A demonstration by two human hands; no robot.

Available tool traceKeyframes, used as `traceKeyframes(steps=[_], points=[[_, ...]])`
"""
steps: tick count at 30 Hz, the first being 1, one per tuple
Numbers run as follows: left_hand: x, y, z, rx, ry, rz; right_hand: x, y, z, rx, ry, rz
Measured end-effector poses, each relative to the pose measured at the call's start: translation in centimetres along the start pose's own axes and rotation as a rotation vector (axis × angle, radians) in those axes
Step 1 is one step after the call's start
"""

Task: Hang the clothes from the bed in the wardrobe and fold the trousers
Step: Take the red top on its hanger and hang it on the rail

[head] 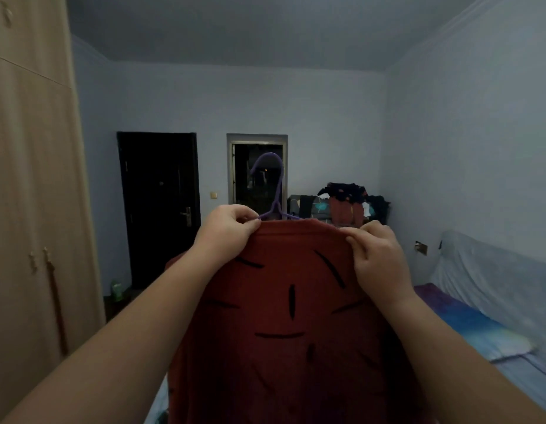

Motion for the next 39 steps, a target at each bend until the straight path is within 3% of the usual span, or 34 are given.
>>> traceKeyframes(steps=[6,10,14,17,20,23,26,29,33,39], points=[[0.5,0.1,-0.2,0.027,-0.056,-0.009,0.7,0.8,0.7,0.133,0.161,-0.21],[1.0,0.3,0.1,-0.004,-0.044,-0.051,-0.7,0.9,-3.5,-0.023,0.087,-0.32],[2.0,0.3,1.3,-0.022,0.028,-0.027,-1.1,3.6,-4.4,0.091,0.105,-0.52],[2.6,-0.1,1.3,-0.155,0.104,-0.02,-1.1,3.5,-4.2,0.064,0.087,-0.436],[2.6,-0.5,-1.3,-0.436,0.049,-0.129,-1.0,2.4,-4.3,0.105,0.043,-0.279],[2.9,-0.6,-4.2,-0.43,-0.029,-0.236,-0.6,2.5,-3.4,0.065,0.061,-0.257],[3.0,-0.8,-4.2,-0.348,-0.006,-0.172,-0.2,3.5,-2.6,-0.091,0.091,-0.322],[3.2,-1.2,-3.5,-0.409,0.014,-0.078,0.1,3.3,-1.4,-0.24,0.153,-0.338],[3.5,-2.0,-2.9,-0.498,0.038,0.026,0.8,4.1,1.1,-0.068,0.21,-0.528],[5.2,-3.9,-2.8,-0.523,-0.006,0.156,1.0,6.0,-1.5,-0.157,0.096,-0.635]])
Point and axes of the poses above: each hand's wrist, its own x-axis away from the middle knuckle, its own y-axis out of the palm, z = x × y, the point moved 9 cm from there along -x, towards the middle knuckle, and after that the axes turned 1 degree about x, right-handed, at the moved point
